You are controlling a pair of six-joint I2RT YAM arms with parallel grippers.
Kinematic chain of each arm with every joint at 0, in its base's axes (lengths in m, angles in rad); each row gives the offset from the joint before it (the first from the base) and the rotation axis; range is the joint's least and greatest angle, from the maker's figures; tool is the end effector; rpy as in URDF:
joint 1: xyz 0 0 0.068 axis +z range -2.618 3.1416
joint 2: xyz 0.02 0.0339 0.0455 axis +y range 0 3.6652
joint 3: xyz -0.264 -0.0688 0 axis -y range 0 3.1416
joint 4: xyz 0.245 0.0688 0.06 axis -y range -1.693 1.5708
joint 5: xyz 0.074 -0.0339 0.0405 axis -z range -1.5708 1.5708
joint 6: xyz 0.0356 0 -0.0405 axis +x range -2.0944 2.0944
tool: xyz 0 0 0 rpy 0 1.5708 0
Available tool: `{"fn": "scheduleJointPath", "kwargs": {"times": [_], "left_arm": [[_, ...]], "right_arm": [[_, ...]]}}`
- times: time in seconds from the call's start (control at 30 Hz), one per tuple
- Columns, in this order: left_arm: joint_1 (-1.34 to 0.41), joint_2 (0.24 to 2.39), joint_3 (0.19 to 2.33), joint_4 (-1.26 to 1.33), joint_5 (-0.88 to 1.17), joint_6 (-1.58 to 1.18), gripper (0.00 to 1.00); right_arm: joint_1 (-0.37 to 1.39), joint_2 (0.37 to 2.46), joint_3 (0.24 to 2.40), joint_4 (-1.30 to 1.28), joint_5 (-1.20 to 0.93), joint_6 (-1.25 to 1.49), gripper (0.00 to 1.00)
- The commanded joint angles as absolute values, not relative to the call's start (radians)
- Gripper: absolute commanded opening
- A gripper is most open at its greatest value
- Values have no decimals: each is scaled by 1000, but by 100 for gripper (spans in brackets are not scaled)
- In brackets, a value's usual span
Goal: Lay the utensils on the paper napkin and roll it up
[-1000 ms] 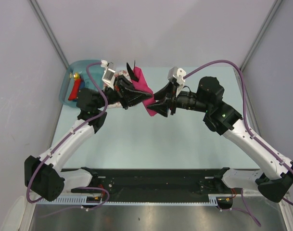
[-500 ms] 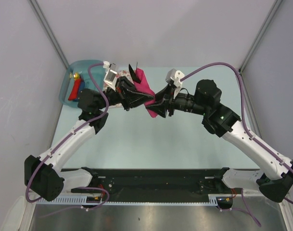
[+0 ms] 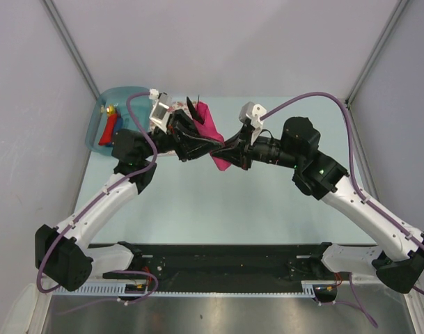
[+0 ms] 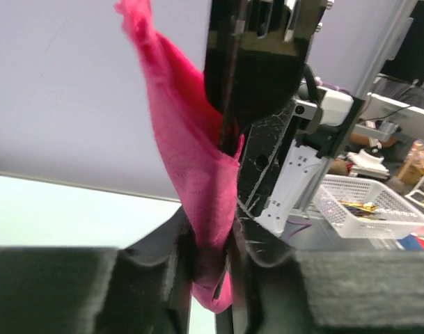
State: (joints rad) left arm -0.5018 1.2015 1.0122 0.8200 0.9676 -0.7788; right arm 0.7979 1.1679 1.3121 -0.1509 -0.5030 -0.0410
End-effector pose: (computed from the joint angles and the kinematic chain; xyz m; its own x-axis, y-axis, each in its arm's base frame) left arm 0.2074 -0.1473 0.4281 -0.2333 -0.3265 -0.9160 0.9724 -0.0730 -0.2216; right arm 0.1661 0.1949 0.4502 0.0348 -0.0157 -0.9993 -0.9632 0.2662 -0.0378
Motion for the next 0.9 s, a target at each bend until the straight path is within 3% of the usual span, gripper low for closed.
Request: {"fn": "scheduleJointPath", "kwargs": {"times": [0.0,0.13,0.37,0.43,0.5,0.87], "left_arm": [[-470,1170,1065,827,887,-801,38],[-427,1169,1057,810,870,-813,55],[-385,1149,1002,810,848,-839,74],[-390,1152,996,830,848,-851,85],[-394,1160,993,844,850,-870,90],[-425,1197,966,871,804,-963,90]], "right_arm": [[810,1152,1316,-114,-468,-63,0],[805,1149,1322,-81,-474,-28,0],[758,1187,1353,-11,-532,132,0],[750,1196,1364,26,-541,158,0],[738,1210,1367,49,-558,188,0],[729,1227,1384,110,-575,252,0]]}}
